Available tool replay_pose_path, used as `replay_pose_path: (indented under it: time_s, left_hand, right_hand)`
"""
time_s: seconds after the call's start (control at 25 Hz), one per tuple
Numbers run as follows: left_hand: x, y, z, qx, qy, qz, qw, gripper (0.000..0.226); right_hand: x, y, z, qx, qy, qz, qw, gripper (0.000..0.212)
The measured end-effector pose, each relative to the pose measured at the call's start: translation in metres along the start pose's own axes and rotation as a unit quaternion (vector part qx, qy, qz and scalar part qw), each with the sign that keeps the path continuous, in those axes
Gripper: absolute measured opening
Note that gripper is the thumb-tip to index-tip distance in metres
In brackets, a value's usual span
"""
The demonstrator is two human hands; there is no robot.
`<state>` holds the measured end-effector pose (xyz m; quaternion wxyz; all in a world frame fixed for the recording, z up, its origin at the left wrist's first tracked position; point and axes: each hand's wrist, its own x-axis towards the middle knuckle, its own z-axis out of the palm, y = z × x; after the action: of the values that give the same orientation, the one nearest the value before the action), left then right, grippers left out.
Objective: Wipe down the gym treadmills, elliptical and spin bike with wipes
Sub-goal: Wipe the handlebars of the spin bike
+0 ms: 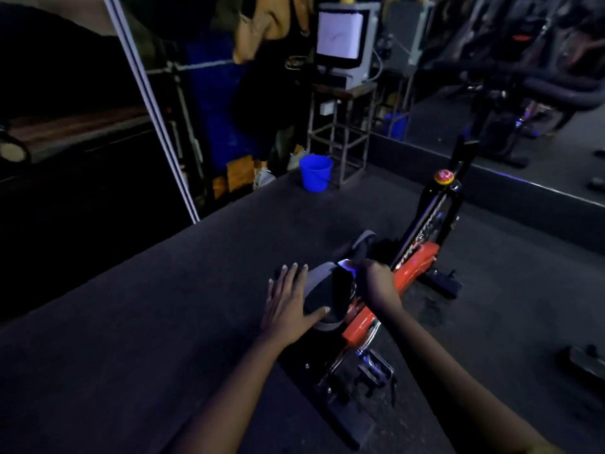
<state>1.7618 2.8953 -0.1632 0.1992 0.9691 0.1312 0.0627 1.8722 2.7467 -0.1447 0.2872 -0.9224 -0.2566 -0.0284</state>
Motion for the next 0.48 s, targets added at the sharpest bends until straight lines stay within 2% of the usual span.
replay_pose_path:
  time_s: [0.16,0.28,0.36,0.4,0.48]
  left_hand:
    - [0.013,-0.026,0.006,0.015,-0.022,0.042,0.999,0.096]
    - [0.015,-0.039,0.014,-0.032,0.003,0.082,0.996,0.108]
    - [0.012,-0.045,0.019,-0.088,0.015,0.089,0.992,0.109]
    - [0.010,-0.047,0.021,-0.107,0.026,0.088,0.990,0.107]
    - [0.009,-0.051,0.023,-0.143,0.041,0.069,0.986,0.108]
  right_hand:
    - [-0.022,-0.026,0.025,0.052,0.002,0.077,0.996,0.023]
    - [-0.052,-0.056,0.036,-0.004,0.017,0.045,0.999,0.023]
    - [-0.070,-0.070,0.037,-0.016,0.016,0.014,1.000,0.024]
    - [-0.073,-0.071,0.036,0.001,0.006,-0.001,1.000,0.025]
    - [-0.057,-0.072,0.023,0.048,-0.008,0.025,0.999,0.022]
